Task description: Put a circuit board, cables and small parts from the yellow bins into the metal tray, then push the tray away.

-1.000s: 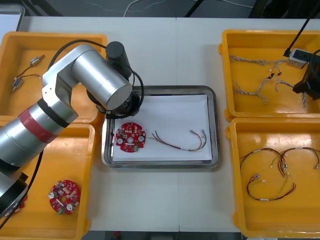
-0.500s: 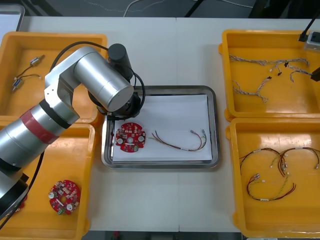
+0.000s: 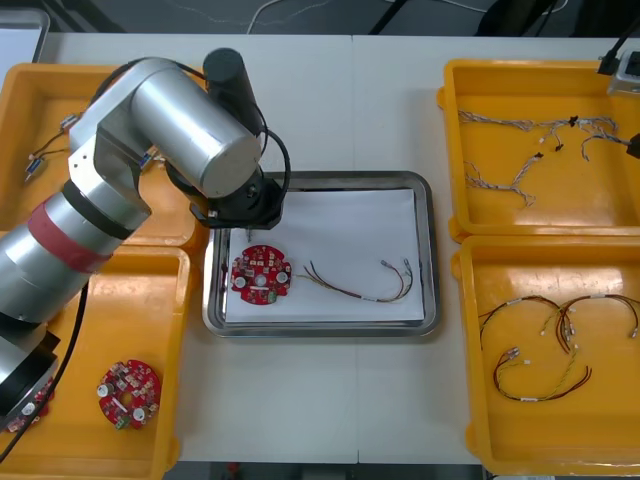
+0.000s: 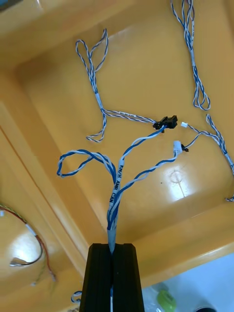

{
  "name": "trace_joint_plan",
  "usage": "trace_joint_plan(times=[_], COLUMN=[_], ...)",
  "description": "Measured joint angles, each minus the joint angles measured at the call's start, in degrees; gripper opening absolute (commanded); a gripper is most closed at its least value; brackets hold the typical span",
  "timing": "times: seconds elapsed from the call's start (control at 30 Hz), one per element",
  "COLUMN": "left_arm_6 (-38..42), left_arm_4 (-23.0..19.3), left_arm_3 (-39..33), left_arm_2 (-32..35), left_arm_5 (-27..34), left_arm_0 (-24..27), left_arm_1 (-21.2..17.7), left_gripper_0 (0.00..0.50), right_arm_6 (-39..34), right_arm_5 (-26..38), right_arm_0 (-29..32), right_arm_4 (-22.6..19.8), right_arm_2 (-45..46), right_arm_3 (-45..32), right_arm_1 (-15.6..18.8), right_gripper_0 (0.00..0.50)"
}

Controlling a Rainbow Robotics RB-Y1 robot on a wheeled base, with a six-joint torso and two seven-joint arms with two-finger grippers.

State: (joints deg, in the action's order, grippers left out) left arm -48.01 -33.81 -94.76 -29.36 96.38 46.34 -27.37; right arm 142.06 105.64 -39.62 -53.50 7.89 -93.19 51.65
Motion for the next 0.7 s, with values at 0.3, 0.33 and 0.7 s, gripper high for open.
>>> trace_joint_plan(times=[0.3, 0.33, 0.7], left_arm_6=[0.0, 0.0, -7.3], left_arm_4=[-8.4, -10.4, -15.4], left_arm_3=[-7.4, -7.4, -7.6], left_arm_2=[9.8, 11.4, 17.6], left_arm_5=[12.1, 12.8, 13.2], left_arm_0=[2.5, 2.9, 4.2], left_arm_1=[-0.9, -1.3, -8.8], left_gripper_0=[0.456, 0.461, 0.464], right_arm_6=[-6.5, -7.5, -18.2], right_arm_5=[0.9, 0.9, -1.1], right_arm_0=[2.4, 2.5, 2.5], right_arm_4=[-5.7, -5.7, -5.9], right_arm_2=[-0.3, -0.7, -9.4], right_arm_3=[-9.4, -10.9, -23.7], right_arm_1=[-0.2, -0.2, -3.6], right_gripper_0=[0.000, 0.000, 0.000])
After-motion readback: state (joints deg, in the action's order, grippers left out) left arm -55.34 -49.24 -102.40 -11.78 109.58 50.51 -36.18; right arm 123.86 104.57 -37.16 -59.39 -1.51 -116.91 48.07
